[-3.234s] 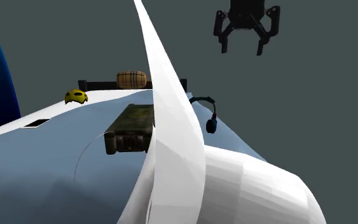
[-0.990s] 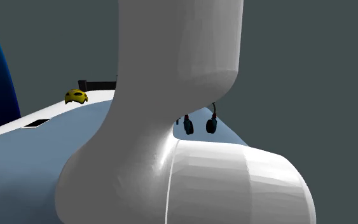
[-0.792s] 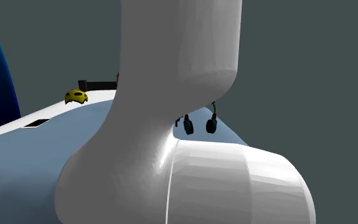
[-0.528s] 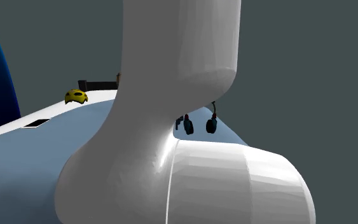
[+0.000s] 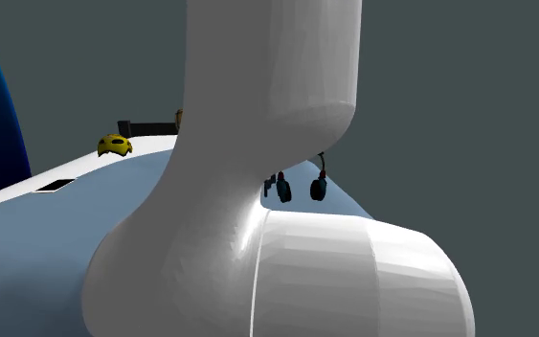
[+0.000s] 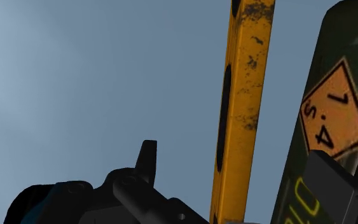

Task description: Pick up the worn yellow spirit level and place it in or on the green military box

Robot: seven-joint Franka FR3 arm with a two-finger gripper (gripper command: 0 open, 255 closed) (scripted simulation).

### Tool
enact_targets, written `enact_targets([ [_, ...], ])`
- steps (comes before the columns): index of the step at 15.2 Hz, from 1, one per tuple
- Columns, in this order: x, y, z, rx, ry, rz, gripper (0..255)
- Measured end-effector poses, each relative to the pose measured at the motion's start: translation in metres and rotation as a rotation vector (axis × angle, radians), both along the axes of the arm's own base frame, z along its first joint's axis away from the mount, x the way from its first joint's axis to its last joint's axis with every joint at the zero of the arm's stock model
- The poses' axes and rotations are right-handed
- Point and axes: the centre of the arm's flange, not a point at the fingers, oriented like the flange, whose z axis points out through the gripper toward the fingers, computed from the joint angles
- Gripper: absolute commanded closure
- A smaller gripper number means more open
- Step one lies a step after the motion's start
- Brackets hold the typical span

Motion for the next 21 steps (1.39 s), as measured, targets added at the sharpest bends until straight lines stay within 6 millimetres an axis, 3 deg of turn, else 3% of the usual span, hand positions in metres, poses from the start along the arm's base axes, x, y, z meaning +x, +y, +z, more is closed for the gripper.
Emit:
enact_targets([
  [4, -0.004, 0.006, -0.008, -0.010, 0.023, 0.011, 255],
  [12, -0.006, 0.004, -0.006, -0.011, 0.024, 0.013, 255],
  [21, -0.008, 0.004, 0.039, -0.012, 0.028, 0.013, 255],
])
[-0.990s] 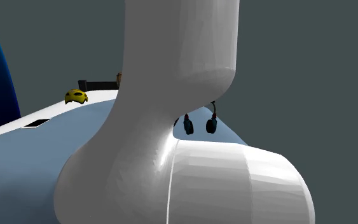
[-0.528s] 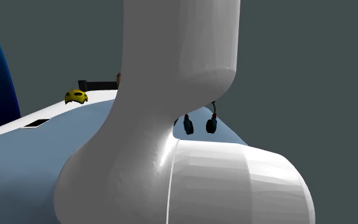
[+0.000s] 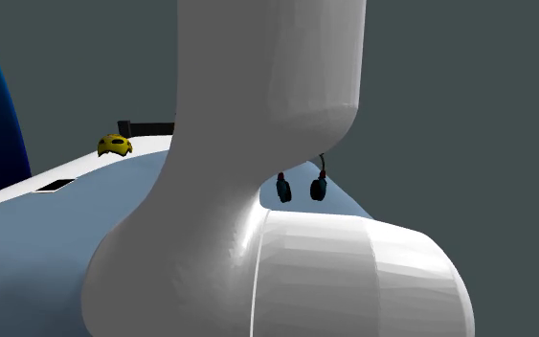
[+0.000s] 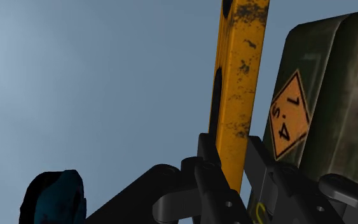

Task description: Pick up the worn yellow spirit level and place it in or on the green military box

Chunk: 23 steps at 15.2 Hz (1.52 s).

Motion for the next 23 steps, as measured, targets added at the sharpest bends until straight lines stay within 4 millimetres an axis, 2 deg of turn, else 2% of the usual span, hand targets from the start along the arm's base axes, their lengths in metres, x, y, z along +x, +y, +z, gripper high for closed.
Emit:
enact_targets([
  [22, 0.001, -0.001, 0.115, 0.000, 0.000, 0.000, 255],
  [23, 0.002, 0.006, 0.119, 0.000, 0.000, 0.000, 255],
])
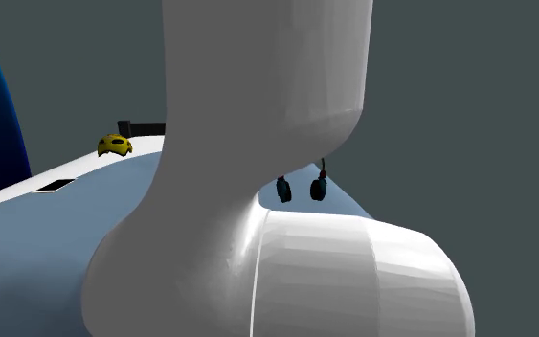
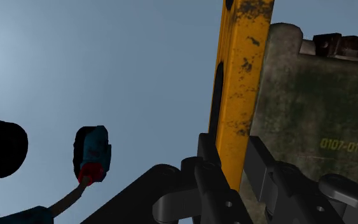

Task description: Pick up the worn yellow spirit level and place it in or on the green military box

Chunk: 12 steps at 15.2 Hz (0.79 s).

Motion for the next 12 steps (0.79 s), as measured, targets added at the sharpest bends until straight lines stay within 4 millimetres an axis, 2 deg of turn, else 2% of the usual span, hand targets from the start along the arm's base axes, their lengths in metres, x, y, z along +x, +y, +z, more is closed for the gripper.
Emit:
enact_targets([
  [3, -0.005, 0.032, 0.005, 0.000, 0.000, 0.001, 255],
  [10, -0.015, 0.123, 0.020, -0.001, 0.000, 0.002, 255],
  [12, -0.015, 0.139, 0.021, 0.000, 0.000, 0.001, 255],
])
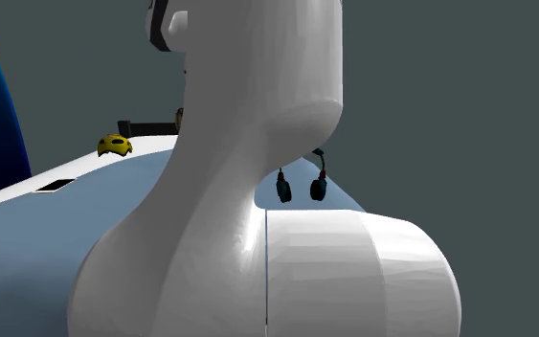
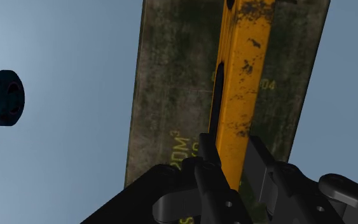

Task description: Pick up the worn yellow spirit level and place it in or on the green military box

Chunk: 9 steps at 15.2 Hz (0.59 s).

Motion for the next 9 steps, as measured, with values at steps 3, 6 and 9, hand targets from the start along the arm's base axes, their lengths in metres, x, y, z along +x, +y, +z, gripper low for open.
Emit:
enact_targets([
  [3, -0.001, 0.004, -0.014, 0.000, 0.000, -0.001, 255],
  [6, -0.002, 0.005, -0.030, 0.000, 0.000, -0.001, 255],
  [9, -0.003, 0.004, -0.044, 0.000, 0.000, -0.002, 255],
])
